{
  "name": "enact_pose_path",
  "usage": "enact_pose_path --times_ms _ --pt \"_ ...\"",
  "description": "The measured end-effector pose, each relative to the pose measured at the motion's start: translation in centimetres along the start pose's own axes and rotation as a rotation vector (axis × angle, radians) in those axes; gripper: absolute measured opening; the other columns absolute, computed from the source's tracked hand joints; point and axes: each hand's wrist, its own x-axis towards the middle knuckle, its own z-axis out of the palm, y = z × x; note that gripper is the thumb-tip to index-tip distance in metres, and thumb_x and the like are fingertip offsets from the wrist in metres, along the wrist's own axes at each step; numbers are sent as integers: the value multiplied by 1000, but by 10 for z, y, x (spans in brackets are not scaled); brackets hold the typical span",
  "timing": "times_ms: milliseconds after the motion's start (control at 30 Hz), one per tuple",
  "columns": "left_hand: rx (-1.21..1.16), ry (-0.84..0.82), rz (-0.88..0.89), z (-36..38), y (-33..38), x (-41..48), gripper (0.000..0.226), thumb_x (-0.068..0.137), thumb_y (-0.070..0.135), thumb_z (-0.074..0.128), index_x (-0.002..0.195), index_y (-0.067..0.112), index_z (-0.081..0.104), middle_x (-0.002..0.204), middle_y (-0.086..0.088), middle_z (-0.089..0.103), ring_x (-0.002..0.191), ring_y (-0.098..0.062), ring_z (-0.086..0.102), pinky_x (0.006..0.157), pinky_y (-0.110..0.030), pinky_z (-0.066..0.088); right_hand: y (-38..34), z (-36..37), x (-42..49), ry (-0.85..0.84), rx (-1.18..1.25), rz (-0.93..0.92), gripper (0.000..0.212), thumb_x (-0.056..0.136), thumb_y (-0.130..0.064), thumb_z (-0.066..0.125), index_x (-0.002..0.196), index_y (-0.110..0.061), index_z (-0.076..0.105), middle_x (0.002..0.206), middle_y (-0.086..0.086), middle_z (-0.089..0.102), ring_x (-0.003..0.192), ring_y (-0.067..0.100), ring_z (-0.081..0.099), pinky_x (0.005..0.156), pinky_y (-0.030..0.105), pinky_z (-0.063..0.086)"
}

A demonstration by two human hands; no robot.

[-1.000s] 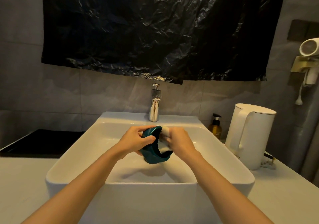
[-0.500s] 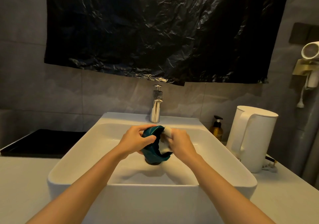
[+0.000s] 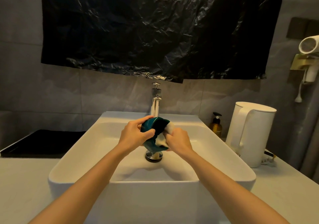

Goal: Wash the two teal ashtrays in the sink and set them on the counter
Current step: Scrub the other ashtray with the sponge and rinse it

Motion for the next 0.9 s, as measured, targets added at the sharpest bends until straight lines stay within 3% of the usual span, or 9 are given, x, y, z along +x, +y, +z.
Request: enact_pose_path --times_ms 67,267,333,400,533,733,900 --pt "15 5 18 -2 0 0 50 82 17 68 127 35 55 111 2 61 100 -17 56 76 -35 59 -2 -1 -2 -18 31 -16 23 99 -20 46 92 -7 63 87 8 63 70 17 59 48 18 46" --pt "137 66 74 -6 -4 -2 56 79 19 72 130 33 53 112 6 59 103 -11 52 75 -17 49 -9 -1 1 -374 376 202 25 93 -4 54 118 -1 55 98 12 57 84 17 52 67 23 44" --pt "144 69 105 -5 -5 -3 58 79 19 73 131 33 53 116 5 60 105 -10 50 75 -15 48 -6 1 3 -332 416 204 25 91 -5 59 116 1 58 96 11 58 84 18 53 66 23 44" --pt "137 71 128 -1 -4 -3 58 78 20 73 130 34 52 118 4 61 105 -10 50 76 -14 47 -3 3 3 -164 301 130 19 93 -12 57 108 -2 62 94 11 61 79 18 55 62 24 45" --pt "83 100 145 3 -3 -1 55 80 19 72 130 33 53 118 3 62 104 -12 52 77 -18 50 -1 4 4 65 85 -30 26 97 -20 48 104 -2 65 96 12 66 86 25 62 74 36 52" --pt "119 139 168 -3 -6 -3 56 79 18 73 129 32 53 118 2 61 104 -12 52 79 -20 50 -9 2 1 -296 441 132 25 90 -1 56 115 -2 57 88 6 58 77 13 52 65 22 45" --pt "81 109 210 0 -2 -5 61 76 16 75 130 34 52 111 10 59 105 -11 54 81 -21 52 -5 0 1 -76 398 46 26 80 -13 74 102 -14 61 93 3 65 88 18 60 75 28 52"
